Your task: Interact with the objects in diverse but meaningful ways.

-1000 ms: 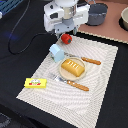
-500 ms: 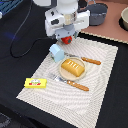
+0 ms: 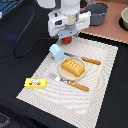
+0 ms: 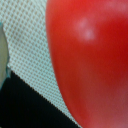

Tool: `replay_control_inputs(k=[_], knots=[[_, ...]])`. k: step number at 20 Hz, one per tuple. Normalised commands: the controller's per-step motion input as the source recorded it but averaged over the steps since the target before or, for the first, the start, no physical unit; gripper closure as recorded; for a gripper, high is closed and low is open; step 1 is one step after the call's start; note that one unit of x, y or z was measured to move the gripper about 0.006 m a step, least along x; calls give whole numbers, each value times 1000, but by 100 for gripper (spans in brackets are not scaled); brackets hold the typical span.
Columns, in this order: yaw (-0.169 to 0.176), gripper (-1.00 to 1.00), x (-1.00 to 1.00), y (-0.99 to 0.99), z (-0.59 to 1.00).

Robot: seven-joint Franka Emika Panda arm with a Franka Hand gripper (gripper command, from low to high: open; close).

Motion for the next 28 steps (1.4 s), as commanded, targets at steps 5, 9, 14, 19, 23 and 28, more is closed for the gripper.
replay_control_inputs(k=[5,9,14,19,23,28], knots=[[1,100,4,1,-179],[0,100,0,0,-236],[0,100,0,22,-229],[5,100,21,70,-110],[15,100,172,25,535],[-15,100,83,-518,1000]])
